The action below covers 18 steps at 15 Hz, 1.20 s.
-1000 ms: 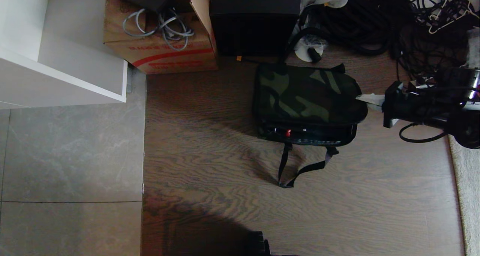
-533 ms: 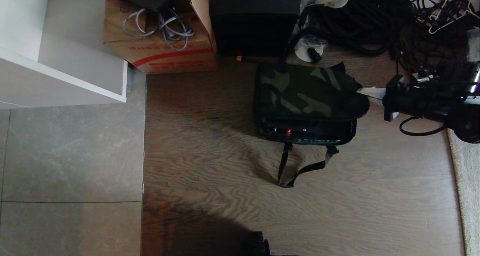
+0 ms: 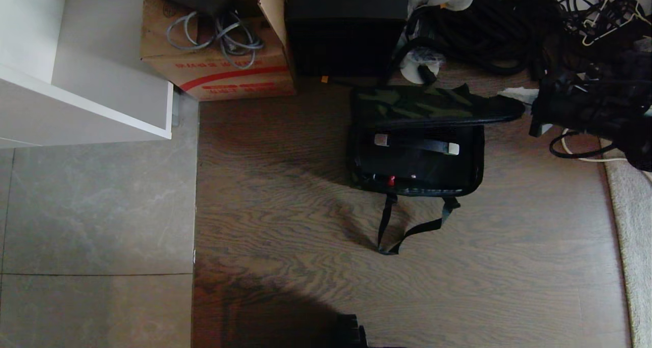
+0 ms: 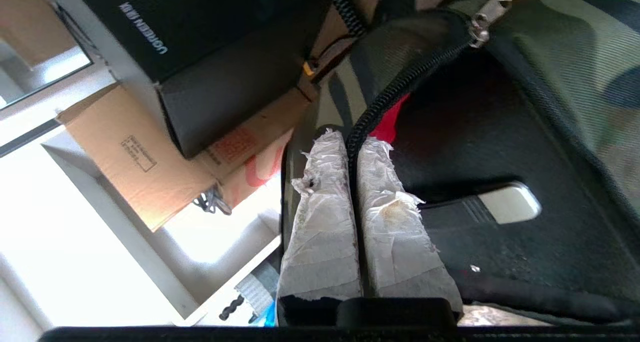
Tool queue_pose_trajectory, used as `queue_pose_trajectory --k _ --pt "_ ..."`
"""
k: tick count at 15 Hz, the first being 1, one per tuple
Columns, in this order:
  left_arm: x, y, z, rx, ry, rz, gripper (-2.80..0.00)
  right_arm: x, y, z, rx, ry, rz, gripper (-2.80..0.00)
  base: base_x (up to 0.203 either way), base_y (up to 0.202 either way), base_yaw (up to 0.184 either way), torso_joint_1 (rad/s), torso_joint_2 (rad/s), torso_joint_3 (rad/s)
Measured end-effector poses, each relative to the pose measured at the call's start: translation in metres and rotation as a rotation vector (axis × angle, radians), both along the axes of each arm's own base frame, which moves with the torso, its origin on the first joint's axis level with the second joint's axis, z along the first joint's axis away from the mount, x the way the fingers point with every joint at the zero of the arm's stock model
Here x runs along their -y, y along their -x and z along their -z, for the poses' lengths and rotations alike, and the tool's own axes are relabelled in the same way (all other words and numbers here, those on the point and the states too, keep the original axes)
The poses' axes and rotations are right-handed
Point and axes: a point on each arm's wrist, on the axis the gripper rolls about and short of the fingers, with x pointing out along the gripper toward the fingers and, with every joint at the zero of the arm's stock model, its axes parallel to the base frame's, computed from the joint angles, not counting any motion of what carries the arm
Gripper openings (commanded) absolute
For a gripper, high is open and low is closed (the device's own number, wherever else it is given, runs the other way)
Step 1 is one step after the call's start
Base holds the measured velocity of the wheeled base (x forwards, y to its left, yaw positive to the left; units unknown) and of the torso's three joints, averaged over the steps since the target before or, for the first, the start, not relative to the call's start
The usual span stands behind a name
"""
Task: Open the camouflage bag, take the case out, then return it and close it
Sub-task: Open the top of the storage box
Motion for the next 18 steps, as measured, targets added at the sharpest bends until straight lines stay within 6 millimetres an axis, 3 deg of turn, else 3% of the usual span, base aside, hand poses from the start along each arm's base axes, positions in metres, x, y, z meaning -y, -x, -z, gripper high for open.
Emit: queue_pose_trajectory --k 8,9,18 --pt "0.000 0.000 0.000 0.000 0.000 0.000 -2.80 0.004 -0.003 -0.012 0.048 0.005 0.031 -2.80 0.000 0.000 0.000 0.000 0.00 0.000" --pt "0.000 0.000 0.000 0.000 0.000 0.000 -2.80 0.004 -0.004 -0.014 0.056 0.006 0.046 0.00 0.000 0.000 0.000 0.000 0.00 0.000" --pt "0.000 0.000 0.000 0.000 0.000 0.000 -2.80 0.007 -0.011 -0.032 0.118 -0.018 0.122 0.00 0.000 0.000 0.000 0.000 0.00 0.000"
